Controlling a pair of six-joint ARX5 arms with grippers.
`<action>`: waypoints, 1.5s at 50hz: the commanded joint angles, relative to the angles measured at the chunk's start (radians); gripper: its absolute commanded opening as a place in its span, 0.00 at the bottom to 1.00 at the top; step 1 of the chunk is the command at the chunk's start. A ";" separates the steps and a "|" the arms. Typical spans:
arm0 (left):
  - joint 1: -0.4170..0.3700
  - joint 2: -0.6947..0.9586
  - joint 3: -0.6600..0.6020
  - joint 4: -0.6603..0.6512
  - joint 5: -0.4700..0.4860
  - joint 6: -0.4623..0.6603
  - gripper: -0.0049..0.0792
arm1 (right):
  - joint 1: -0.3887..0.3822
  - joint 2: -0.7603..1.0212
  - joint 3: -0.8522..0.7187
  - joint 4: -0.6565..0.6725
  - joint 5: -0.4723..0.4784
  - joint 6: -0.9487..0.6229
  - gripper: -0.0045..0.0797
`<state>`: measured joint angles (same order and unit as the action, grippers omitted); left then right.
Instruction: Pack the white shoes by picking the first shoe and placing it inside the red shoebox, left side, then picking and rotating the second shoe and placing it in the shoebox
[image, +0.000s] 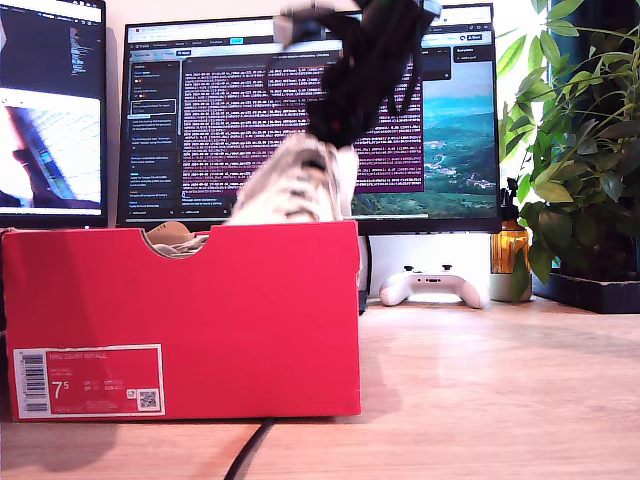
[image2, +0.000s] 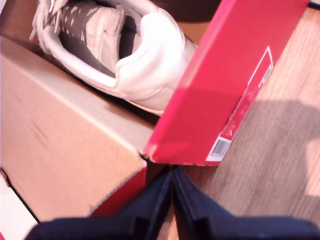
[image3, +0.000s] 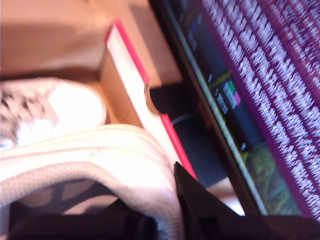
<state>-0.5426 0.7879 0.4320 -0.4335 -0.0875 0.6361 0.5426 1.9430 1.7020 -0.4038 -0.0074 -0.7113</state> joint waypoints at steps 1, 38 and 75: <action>-0.003 0.004 0.008 0.006 0.002 -0.001 0.04 | 0.002 0.007 0.022 0.024 -0.004 0.016 0.04; -0.003 0.004 0.008 0.006 0.002 -0.001 0.04 | 0.008 0.097 0.022 -0.034 0.000 0.048 0.09; -0.003 0.004 0.008 0.006 0.002 -0.001 0.04 | 0.034 0.098 0.022 0.019 0.023 0.113 0.42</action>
<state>-0.5426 0.7879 0.4320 -0.4339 -0.0875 0.6361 0.5594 2.0285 1.7077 -0.3882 0.0082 -0.6025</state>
